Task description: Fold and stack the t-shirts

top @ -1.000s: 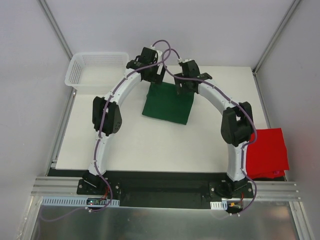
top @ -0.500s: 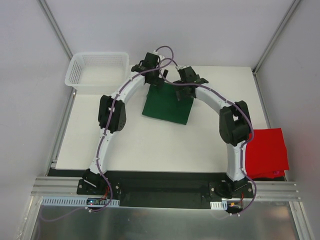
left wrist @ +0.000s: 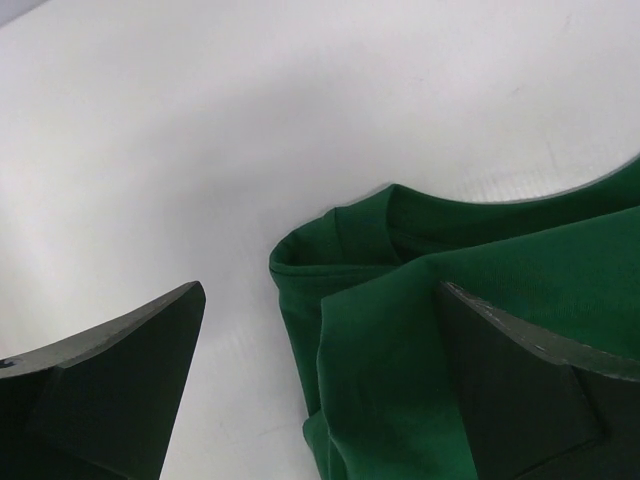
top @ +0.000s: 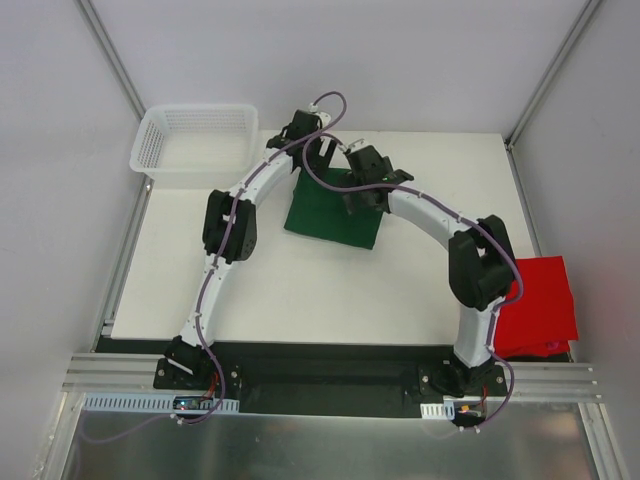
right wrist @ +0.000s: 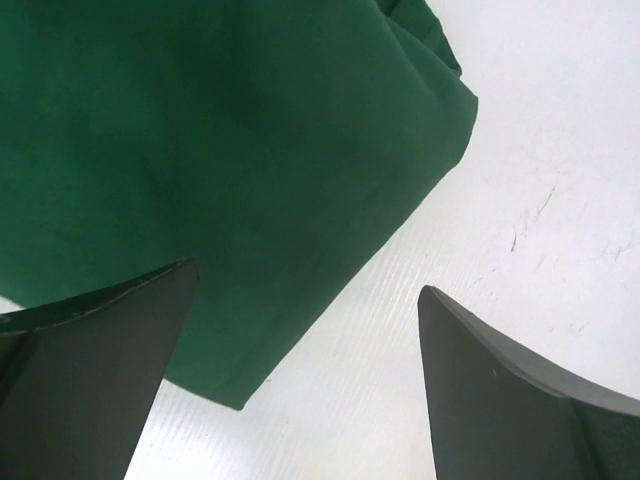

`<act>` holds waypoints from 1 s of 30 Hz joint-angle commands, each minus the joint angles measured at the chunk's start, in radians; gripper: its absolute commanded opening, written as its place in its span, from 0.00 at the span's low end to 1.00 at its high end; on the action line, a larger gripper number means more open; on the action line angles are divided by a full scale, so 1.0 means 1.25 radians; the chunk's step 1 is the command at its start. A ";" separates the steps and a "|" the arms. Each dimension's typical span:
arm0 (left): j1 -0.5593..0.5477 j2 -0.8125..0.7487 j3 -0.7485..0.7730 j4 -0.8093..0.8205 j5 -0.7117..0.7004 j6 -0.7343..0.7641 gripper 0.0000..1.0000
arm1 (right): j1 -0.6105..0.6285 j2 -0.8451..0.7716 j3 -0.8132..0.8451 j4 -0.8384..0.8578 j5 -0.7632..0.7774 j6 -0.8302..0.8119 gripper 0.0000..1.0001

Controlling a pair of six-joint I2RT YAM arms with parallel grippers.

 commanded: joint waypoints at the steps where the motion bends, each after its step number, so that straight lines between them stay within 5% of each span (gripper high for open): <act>1: 0.010 0.020 0.011 0.015 -0.035 0.023 0.99 | 0.030 -0.086 -0.014 0.021 0.020 -0.001 0.96; 11: 0.010 -0.096 -0.048 0.033 -0.199 0.064 0.99 | 0.078 -0.106 -0.042 0.017 0.034 -0.004 0.96; 21: -0.006 -0.267 -0.268 0.031 -0.123 -0.014 0.99 | 0.085 -0.083 -0.031 0.006 0.036 0.002 0.96; 30: -0.020 -0.281 -0.334 0.030 -0.054 -0.057 0.99 | 0.085 -0.062 -0.029 0.016 0.039 -0.004 0.96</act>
